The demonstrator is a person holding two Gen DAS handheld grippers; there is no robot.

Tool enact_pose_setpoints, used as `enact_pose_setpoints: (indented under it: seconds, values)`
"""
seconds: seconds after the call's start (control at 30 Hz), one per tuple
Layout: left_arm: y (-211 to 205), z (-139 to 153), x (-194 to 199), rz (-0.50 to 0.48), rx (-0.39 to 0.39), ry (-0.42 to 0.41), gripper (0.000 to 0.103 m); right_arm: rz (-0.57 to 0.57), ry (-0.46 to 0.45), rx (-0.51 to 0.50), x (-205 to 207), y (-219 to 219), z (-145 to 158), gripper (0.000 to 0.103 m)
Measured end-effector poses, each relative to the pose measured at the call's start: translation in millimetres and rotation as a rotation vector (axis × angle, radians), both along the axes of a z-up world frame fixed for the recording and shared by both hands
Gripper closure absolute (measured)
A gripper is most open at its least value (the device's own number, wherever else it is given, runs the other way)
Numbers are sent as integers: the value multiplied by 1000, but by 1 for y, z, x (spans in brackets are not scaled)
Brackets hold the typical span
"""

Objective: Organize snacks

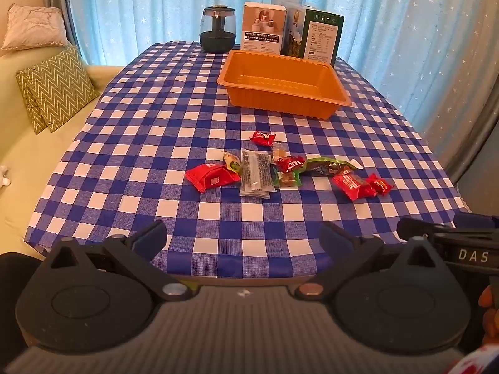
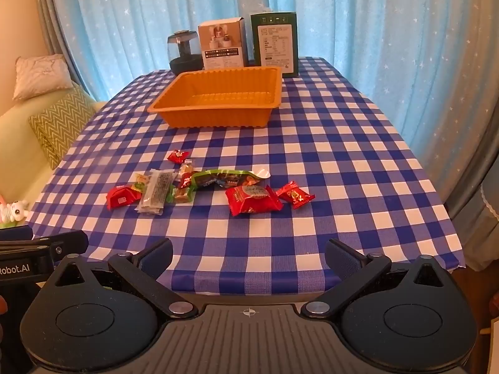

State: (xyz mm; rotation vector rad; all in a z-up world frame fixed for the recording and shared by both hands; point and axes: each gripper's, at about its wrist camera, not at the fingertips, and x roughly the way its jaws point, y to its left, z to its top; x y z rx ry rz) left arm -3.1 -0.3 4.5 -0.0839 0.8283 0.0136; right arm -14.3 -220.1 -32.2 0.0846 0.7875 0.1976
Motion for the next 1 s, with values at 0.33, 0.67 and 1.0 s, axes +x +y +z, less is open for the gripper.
enact_pose_setpoints:
  seconds: [0.33,0.67,1.0]
  values:
    - [-1,0,-1,-1,0,-3,0,1,-2,2,1,-1,2,0]
    - [-2,0,-1,-1,1,-4,0,-4,-2,6,-1,-2,3,0]
    - [-3,0,-1,-2,1,-4,0,-4,-3,6,-1,-2,4,0]
